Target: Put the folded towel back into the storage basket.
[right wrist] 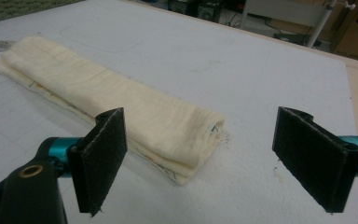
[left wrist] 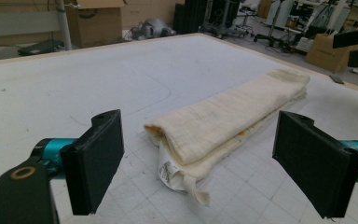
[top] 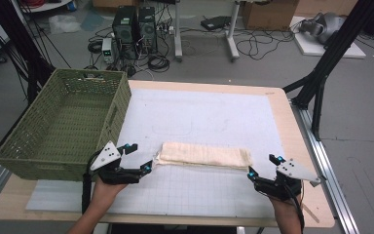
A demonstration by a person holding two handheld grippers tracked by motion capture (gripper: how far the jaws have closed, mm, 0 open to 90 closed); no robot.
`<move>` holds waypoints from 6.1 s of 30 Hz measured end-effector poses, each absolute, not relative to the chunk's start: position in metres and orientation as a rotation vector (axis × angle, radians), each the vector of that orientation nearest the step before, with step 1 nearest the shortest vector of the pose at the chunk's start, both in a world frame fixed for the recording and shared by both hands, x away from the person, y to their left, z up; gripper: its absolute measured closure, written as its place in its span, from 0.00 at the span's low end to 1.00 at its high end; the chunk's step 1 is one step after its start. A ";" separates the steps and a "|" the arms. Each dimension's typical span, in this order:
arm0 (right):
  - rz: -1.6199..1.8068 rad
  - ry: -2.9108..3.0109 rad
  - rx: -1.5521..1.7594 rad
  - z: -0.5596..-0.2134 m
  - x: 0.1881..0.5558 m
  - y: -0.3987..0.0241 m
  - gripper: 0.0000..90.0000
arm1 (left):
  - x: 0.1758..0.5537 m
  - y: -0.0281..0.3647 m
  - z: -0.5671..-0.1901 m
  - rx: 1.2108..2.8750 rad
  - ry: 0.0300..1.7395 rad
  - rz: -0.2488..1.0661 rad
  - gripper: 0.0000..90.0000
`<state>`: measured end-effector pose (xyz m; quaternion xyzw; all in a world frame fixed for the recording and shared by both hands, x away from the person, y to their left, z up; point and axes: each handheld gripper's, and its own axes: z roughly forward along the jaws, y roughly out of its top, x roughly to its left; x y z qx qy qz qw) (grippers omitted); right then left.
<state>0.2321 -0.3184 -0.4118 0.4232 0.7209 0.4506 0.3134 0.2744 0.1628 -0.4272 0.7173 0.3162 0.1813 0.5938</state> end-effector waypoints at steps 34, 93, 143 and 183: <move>1.193 1.912 1.111 -0.412 0.232 -0.317 0.18 | 0.273 0.161 -0.418 1.649 0.710 0.414 0.19; 1.208 1.915 1.108 -0.412 0.232 -0.318 0.18 | 0.346 0.110 -0.420 1.870 0.907 0.300 0.30; 1.198 1.934 1.127 -0.415 0.233 -0.319 0.19 | 0.341 0.085 -0.441 2.103 0.844 0.276 0.89; 1.072 2.040 1.333 -0.440 0.297 -0.306 0.20 | 0.329 0.099 -0.428 1.957 0.835 0.195 0.88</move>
